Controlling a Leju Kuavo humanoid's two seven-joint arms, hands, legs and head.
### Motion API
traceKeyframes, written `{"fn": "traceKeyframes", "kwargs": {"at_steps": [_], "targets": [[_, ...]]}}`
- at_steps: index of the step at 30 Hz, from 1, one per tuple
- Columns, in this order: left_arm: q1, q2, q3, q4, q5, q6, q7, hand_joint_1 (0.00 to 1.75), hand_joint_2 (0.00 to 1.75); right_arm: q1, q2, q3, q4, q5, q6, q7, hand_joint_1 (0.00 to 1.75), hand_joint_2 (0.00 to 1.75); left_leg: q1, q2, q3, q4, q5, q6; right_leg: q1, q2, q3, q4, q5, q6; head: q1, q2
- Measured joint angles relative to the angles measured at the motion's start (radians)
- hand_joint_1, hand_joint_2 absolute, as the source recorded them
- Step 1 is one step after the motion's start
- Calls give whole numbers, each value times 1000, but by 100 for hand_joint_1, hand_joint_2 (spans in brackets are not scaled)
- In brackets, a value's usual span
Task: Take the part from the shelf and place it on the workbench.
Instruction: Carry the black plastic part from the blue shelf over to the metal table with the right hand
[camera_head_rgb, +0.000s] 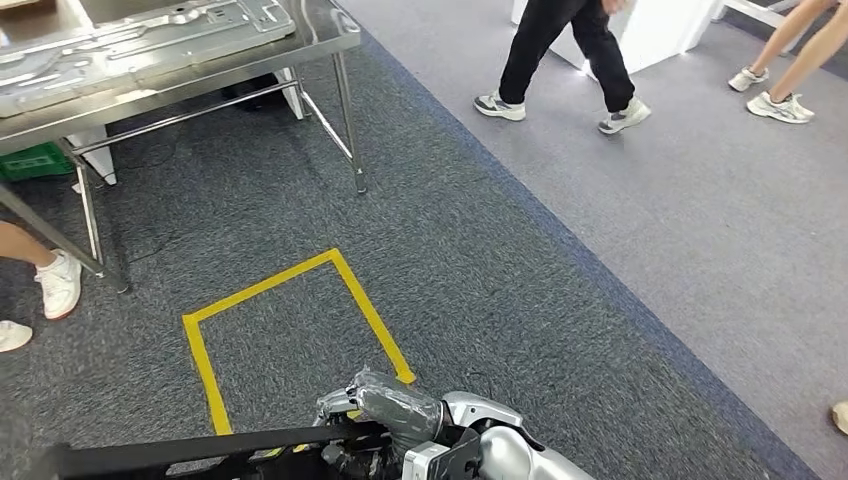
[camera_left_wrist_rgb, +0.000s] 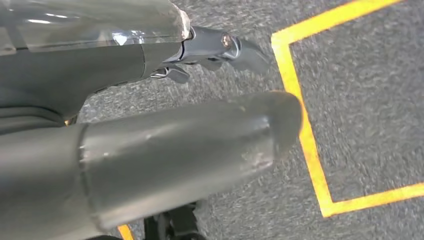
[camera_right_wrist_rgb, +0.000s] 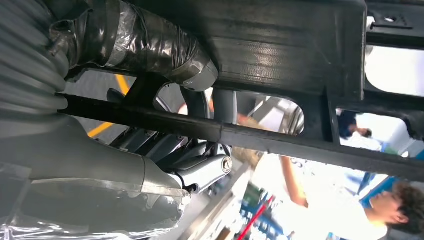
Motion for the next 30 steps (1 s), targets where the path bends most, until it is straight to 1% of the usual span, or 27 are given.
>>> {"fn": "traceKeyframes", "kwargs": {"at_steps": [1, 2, 4, 5, 6, 7, 9, 10, 11, 13, 14, 15, 16, 17, 18, 19, 20, 21, 22, 23, 24, 25, 26, 27, 28, 29, 30], "targets": [[1, 1, 0, 0, 0, 0, 0, 0, 0, 1, 0, 1, 2, 0, 0, 0, 168, 175, 4, 6, -7, 18, 0, -5, -1, -15, -1, 3, -3, 2, 0, 0], [3, 1, 0, 0, 0, 0, 0, 0, 0, 1, 0, 1, 4, 0, 0, 0, 168, 175, 7, 12, 5, -2, 17, -10, -2, -29, -1, 7, -6, 6, 0, 0], [5, 3, 0, 0, 0, 0, 0, 0, 0, 0, 0, 2, 5, 0, 0, 0, 168, 175, 12, 44, 73, -123, 71, -18, -6, -55, -3, 24, -19, 18, 0, 0], [3, 4, 0, 0, 0, 0, 0, 0, 0, -1, 0, 2, 6, 0, 0, 0, 168, 175, 11, 58, 104, -177, 88, -15, -5, -66, -5, 35, -27, 26, 0, 0], [3, 4, 0, 0, 0, 0, 1, 0, 0, -1, 0, 2, 6, 0, 0, 0, 168, 175, 10, 67, 122, -211, 95, -9, -2, -75, -5, 44, -34, 32, 0, 0], [2, 4, 0, 1, 0, 1, 1, 0, 0, -2, 0, 3, 6, 0, 0, 0, 168, 175, 7, 67, 126, -220, 92, 0, 1, -82, -5, 49, -38, 38, 0, 0], [7, 4, 0, 1, 0, 1, 1, 0, 0, -3, 0, 3, 5, 0, 0, 0, 168, 175, 6, 46, 122, -217, 94, 17, 1, -92, -1, 49, -42, 48, 0, 0], [8, 4, 0, 1, 0, 1, 1, 0, 0, -4, 0, 4, 5, 0, 0, 0, 168, 175, 7, 37, 121, -218, 96, 23, -2, -79, -1, 54, -48, 53, 0, 0], [9, 4, 0, 1, 0, 1, 1, 0, 0, -5, 0, 4, 5, 0, 0, 0, 168, 175, 9, 28, 121, -220, 98, 29, -6, -55, -7, 71, -64, 58, 0, 0], [5, 4, 0, 1, 0, 1, 1, 0, 0, -4, -1, 4, 5, 0, 0, -1, 168, 175, 9, 8, 118, -222, 103, 38, -10, 4, -50, 169, -125, 64, 0, 0], [3, 4, 0, 1, 0, 1, 1, 0, 0, -3, -2, 4, 6, 0, 0, -1, 168, 175, 7, -3, 115, -222, 104, 41, -9, 19, -84, 238, -158, 63, 0, 0], [2, 4, 0, 1, 0, 1, 1, 0, 0, -2, -3, 4, 7, 0, 0, 0, 168, 175, 5, -16, 113, -222, 105, 42, -8, 25, -115, 298, -178, 62, 0, 0], [2, 4, 0, 1, 0, 2, 1, 0, 0, -1, -4, 4, 9, 0, 0, 0, 168, 175, 3, -29, 112, -222, 106, 43, -7, 27, -133, 328, -179, 59, 0, 0], [3, 4, 0, 1, -2, 5, 2, 0, 0, -1, -4, 4, 10, 0, 0, 0, 168, 175, 1, -44, 112, -222, 107, 44, -6, 30, -134, 321, -160, 53, 0, 0], [3, 4, 0, 1, -4, 10, 5, 0, 0, -1, -5, 4, 10, 0, 0, 0, 168, 175, -2, -58, 113, -222, 108, 44, -3, 37, -115, 276, -125, 45, 0, 0], [4, 3, 0, 1, -7, 16, 7, 0, 0, -2, -5, 4, 10, 0, 0, 0, 168, 175, -2, -72, 114, -222, 109, 43, 0, 57, -85, 206, -86, 33, 0, 0], [2, 0, 0, 1, -10, 21, 10, 0, 0, -2, -5, 4, 10, 0, 0, 0, 168, 175, -3, -84, 113, -222, 111, 41, 2, 88, -56, 141, -56, 20, 0, 0], [1, -2, 0, 2, -13, 24, 13, 0, 0, -3, -5, 4, 10, 0, 0, -1, 168, 175, 0, -97, 110, -223, 114, 37, 5, 114, -35, 91, -37, 8, 0, 0], [0, -3, 0, 2, -15, 27, 14, 0, 0, -4, -5, 4, 10, -1, 0, -1, 168, 175, 5, -108, 107, -224, 116, 31, 8, 133, -25, 64, -31, 0, 1, 0], [0, -3, 0, 3, -20, 32, 16, 0, 0, -4, -5, 4, 10, -1, 0, -1, 168, 175, 8, -120, 103, -227, 119, 24, 10, 135, -23, 57, -31, -4, 1, 0], [2, -2, 0, 3, -28, 41, 21, 0, 0, -5, -5, 4, 10, -2, 0, -1, 168, 175, 10, -134, 102, -233, 123, 15, 12, 121, -20, 48, -27, -5, 2, 0], [4, -2, -2, 3, -40, 53, 28, 0, 0, -6, -4, 4, 10, -2, 1, -1, 168, 175, 9, -130, 100, -234, 124, 10, 9, 106, -13, 35, -21, -4, 2, 0], [6, -1, -6, 3, -55, 67, 39, 0, 0, -6, -4, 4, 11, -3, 1, -1, 168, 175, 6, -110, 95, -224, 116, 7, 6, 90, -5, 20, -14, -4, 2, 0], [6, 0, -11, 3, -71, 85, 58, 0, 0, -7, -3, 4, 11, -5, 1, -2, 168, 175, 3, -80, 82, -197, 98, 4, 3, 73, 3, 6, -7, -4, 2, 0], [5, 4, -17, 3, -84, 105, 85, 0, 0, -7, -3, 4, 12, -7, 0, -3, 168, 175, 3, -41, 61, -149, 69, 4, 2, 55, 8, -2, -3, -4, 2, 0], [5, 9, -22, 3, -91, 128, 119, 0, 0, -6, -3, 4, 14, -10, -1, -5, 168, 175, 3, -16, 34, -91, 37, 0, 3, 39, 9, -4, -4, -6, 2, 0], [7, 16, -25, 3, -93, 150, 151, 0, 0, -4, -4, 4, 15, -13, -3, -6, 168, 175, 5, -2, 8, -36, 13, -4, 4, 22, 7, -1, -6, -6, 2, 0]]}}
